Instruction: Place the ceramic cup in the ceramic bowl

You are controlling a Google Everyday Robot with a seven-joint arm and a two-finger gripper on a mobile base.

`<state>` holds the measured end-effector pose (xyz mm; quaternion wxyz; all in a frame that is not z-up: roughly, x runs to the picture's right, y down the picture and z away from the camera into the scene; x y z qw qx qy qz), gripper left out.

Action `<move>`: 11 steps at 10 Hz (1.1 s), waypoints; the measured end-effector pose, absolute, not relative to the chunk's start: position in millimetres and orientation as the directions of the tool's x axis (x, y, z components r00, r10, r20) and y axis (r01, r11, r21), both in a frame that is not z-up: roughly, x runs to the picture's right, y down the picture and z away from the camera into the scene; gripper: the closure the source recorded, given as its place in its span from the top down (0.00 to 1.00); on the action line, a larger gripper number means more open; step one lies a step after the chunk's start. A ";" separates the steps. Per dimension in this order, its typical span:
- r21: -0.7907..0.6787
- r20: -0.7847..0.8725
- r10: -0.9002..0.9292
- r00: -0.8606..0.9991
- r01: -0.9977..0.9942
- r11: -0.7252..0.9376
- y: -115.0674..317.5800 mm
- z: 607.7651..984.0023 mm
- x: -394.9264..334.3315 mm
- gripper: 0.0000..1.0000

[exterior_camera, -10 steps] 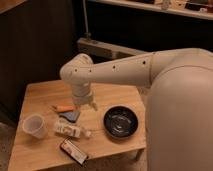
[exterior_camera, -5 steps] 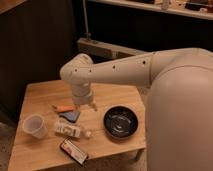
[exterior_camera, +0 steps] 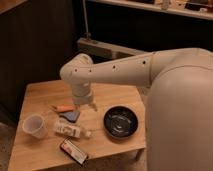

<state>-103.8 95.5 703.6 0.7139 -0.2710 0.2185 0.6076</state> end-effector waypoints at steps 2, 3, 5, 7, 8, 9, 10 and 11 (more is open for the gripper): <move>-0.112 -0.632 0.756 0.171 -0.985 0.130 93.3 700.7 -106.4 0.65; -0.115 -0.622 0.762 0.183 -0.983 0.142 93.2 695.8 -120.9 0.65; -0.124 -0.597 0.773 0.212 -0.977 0.172 90.8 692.4 -151.5 0.65; -0.152 -0.575 0.774 0.264 -0.964 0.217 94.3 684.4 -201.7 0.65; -0.168 -0.563 0.773 0.291 -0.957 0.238 98.6 678.6 -222.0 0.65; -0.184 -0.555 0.771 0.313 -0.950 0.253 102.0 675.4 -235.8 0.65; -0.201 -0.548 0.769 0.328 -0.945 0.259 103.3 674.4 -247.0 0.65; -0.226 -0.541 0.767 0.344 -0.938 0.261 104.9 674.8 -256.4 0.65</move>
